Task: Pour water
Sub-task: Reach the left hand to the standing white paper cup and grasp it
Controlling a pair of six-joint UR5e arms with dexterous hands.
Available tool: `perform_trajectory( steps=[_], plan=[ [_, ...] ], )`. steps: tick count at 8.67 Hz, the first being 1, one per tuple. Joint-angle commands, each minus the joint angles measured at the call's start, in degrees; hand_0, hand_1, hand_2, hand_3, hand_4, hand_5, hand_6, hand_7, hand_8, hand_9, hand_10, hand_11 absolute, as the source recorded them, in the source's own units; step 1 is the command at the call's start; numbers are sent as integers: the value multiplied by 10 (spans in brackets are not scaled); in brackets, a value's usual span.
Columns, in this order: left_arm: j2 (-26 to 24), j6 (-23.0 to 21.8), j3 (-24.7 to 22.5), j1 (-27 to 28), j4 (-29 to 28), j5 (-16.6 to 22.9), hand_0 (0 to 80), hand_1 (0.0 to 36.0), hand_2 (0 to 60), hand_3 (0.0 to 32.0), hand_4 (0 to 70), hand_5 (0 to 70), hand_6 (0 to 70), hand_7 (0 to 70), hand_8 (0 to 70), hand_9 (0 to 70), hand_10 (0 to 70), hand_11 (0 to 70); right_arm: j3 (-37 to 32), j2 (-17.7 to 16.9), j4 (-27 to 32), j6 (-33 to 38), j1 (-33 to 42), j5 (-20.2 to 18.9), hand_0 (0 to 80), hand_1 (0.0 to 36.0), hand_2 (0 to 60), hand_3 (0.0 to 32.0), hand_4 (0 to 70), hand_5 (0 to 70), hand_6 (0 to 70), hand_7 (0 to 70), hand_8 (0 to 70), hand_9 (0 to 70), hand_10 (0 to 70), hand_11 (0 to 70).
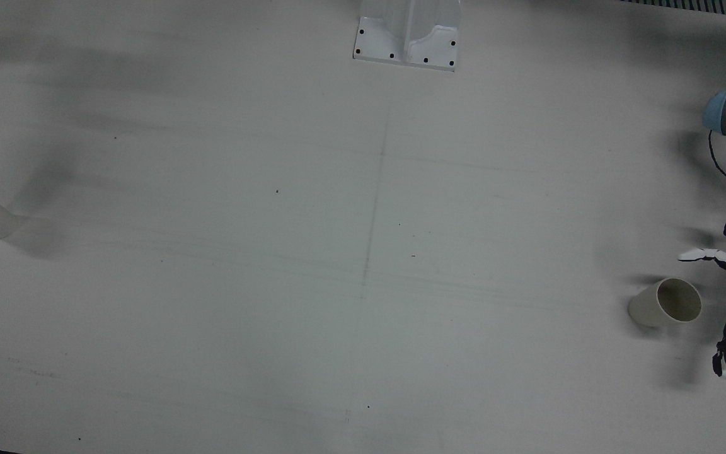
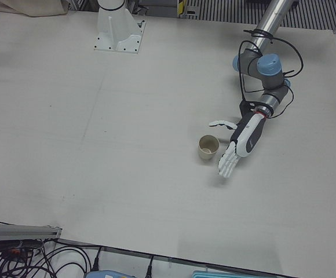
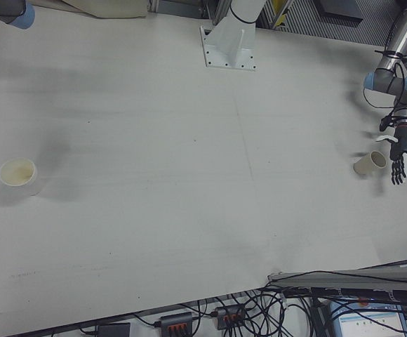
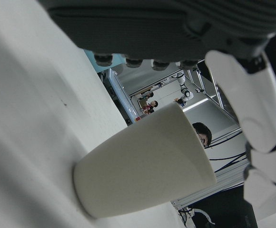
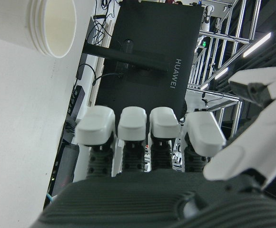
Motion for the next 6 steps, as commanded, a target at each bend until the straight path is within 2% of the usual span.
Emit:
perform_trajectory(
  steps=[1,4,6],
  plan=[
    [-16,4,19,1,4,0,389,136,244,80,0,0,0,4,0,0,0,0,0,-1,0,-2,0,0,339,0,492,0,700,700,700,700,700,700,700,700],
    [-19,23,17,30,11,0,410,159,274,82,0,0,0,5,0,0,0,0,0,-3,0,-2,0,0,337,0,485,0,700,700,700,700,700,700,700,700],
    [-30,30,16,31,14,-1,399,146,256,78,0,0,0,10,0,0,0,0,0,-5,0,-2,0,0,332,0,478,0,700,700,700,700,700,700,700,700]
  ],
)
